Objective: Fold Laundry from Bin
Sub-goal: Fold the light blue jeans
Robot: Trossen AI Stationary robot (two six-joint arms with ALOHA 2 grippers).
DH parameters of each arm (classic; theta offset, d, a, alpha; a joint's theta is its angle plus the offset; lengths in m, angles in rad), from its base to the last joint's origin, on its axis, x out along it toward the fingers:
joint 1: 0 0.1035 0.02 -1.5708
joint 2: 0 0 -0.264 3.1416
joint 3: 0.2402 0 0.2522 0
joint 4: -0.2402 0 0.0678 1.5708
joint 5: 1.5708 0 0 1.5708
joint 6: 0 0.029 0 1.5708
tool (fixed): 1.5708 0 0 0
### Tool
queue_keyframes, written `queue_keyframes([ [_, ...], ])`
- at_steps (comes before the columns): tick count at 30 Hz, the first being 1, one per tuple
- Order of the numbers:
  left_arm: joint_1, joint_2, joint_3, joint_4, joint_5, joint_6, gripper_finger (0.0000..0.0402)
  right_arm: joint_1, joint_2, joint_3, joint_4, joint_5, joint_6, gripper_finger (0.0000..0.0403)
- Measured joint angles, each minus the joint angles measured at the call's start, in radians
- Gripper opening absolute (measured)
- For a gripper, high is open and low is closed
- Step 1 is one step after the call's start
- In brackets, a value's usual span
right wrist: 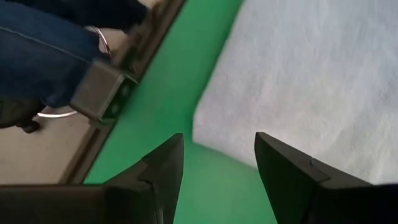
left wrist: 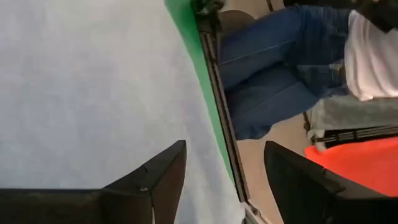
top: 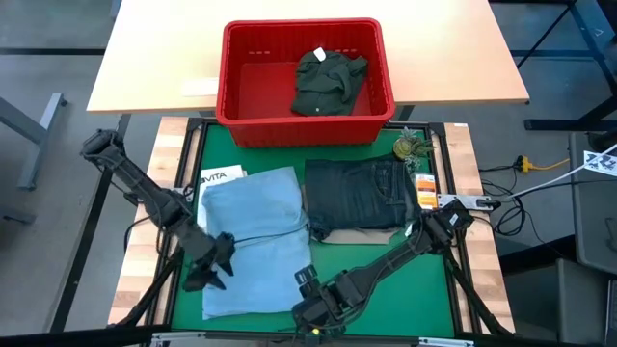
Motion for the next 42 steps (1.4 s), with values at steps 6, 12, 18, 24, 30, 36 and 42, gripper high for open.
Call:
queue_keyframes([
  [6,-0.154,0.078,0.000,0.022,-0.100,-0.027,0.0208,0.009,0.002,0.000,0.062,0.006,-0.024,0.0198],
  [12,-0.276,0.235,0.000,0.175,-0.085,-0.047,0.0208,0.007,0.007,-0.019,0.076,0.009,-0.019,0.0198],
  [18,-0.340,0.350,0.028,0.199,-0.086,-0.063,0.0208,0.007,0.008,-0.089,0.143,0.011,-0.017,0.0198],
  [24,-0.376,0.407,0.048,0.184,-0.086,-0.102,0.0208,0.008,0.010,-0.178,0.201,0.011,-0.017,0.0198],
  [30,-0.392,0.420,0.048,0.129,-0.172,-0.102,0.0208,0.008,0.010,-0.246,0.282,0.011,-0.017,0.0198],
  [36,-0.392,0.420,0.049,0.010,-0.250,-0.101,0.0208,0.007,0.009,-0.288,0.336,0.016,-0.017,0.0198],
  [42,-0.395,0.442,0.049,-0.028,-0.258,-0.101,0.0208,0.007,0.009,-0.314,0.349,0.085,-0.017,0.0198],
])
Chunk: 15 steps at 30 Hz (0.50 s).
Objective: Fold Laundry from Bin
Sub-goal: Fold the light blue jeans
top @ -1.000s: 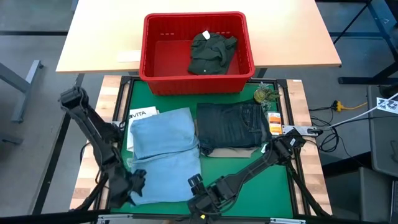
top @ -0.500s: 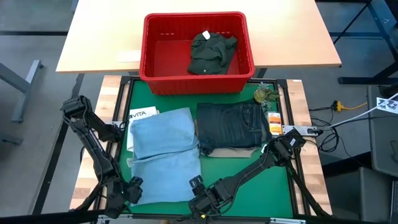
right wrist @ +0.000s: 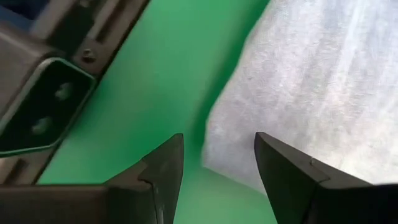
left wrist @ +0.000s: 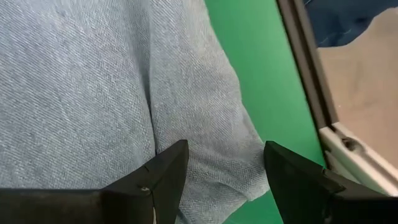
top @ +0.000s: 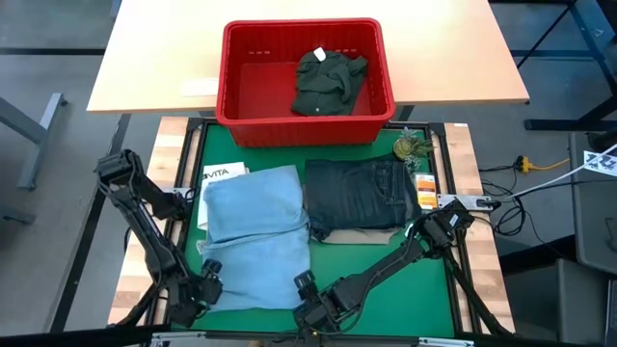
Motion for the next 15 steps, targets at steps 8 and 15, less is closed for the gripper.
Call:
queue_keyframes([
  [8,0.000,0.072,0.004,0.009,-0.007,0.002,0.0208,-0.001,0.000,-0.004,0.005,0.072,0.000,0.0198],
  [15,0.000,0.079,0.003,0.005,-0.019,0.002,0.0208,-0.013,0.000,-0.004,0.005,0.092,0.001,0.0198],
])
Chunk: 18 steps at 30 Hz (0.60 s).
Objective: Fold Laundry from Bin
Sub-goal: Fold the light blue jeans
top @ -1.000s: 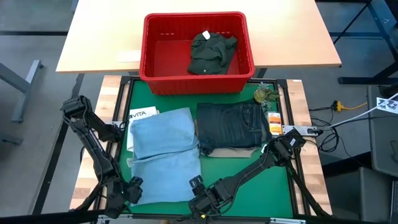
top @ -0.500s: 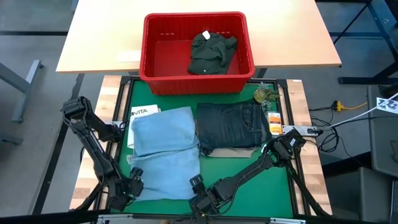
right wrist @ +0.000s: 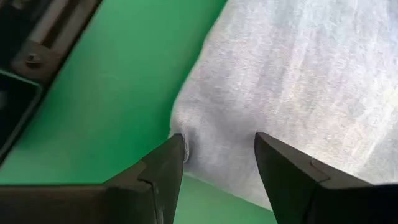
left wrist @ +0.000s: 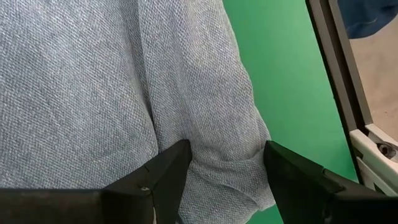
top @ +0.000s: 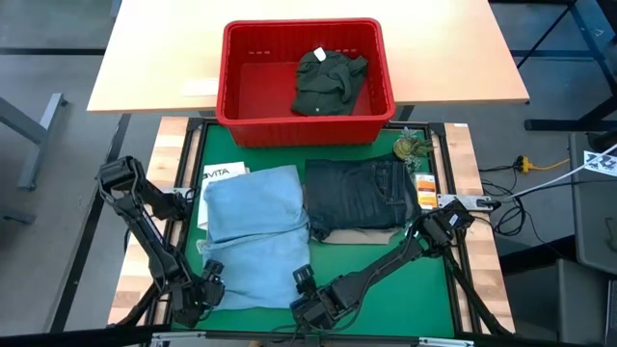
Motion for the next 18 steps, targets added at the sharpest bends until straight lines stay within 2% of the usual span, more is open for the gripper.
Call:
queue_keyframes([
  [6,0.000,0.001,-0.002,-0.018,-0.043,-0.003,0.0207,-0.007,0.009,0.000,-0.005,-0.009,0.000,0.0198],
  [18,0.002,0.002,-0.003,-0.034,-0.063,-0.012,0.0198,-0.009,0.063,0.005,-0.007,-0.037,0.000,0.0198],
])
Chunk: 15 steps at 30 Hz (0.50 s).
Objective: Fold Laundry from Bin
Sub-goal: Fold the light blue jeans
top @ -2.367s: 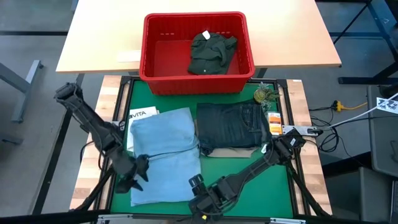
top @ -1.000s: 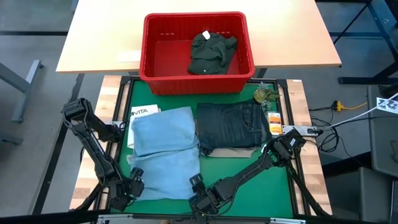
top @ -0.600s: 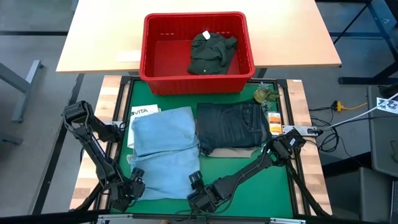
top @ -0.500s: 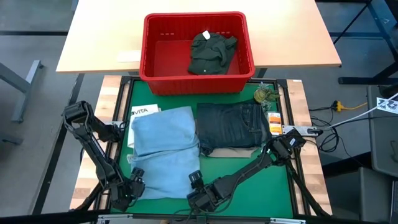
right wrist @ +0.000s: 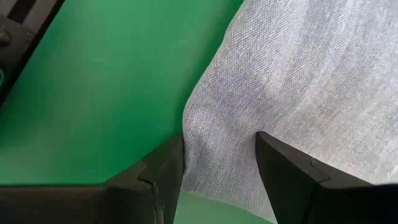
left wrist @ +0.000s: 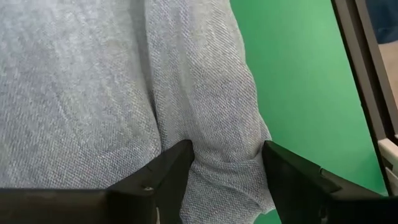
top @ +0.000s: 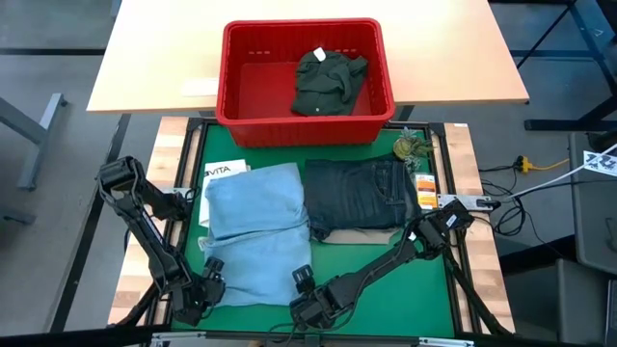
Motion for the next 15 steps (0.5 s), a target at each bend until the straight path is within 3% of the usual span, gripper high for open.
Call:
queue_keyframes([
  [5,0.000,0.000,0.000,-0.001,-0.010,-0.036,0.0149,0.003,0.007,0.001,0.000,-0.002,0.000,0.0165],
  [12,0.001,0.000,0.000,0.010,-0.014,-0.131,0.0057,0.002,0.010,-0.001,0.000,0.019,-0.002,0.0020],
  [15,0.001,0.000,-0.001,0.014,-0.013,-0.181,0.0022,0.002,0.012,0.010,-0.006,0.018,-0.001,0.0020],
])
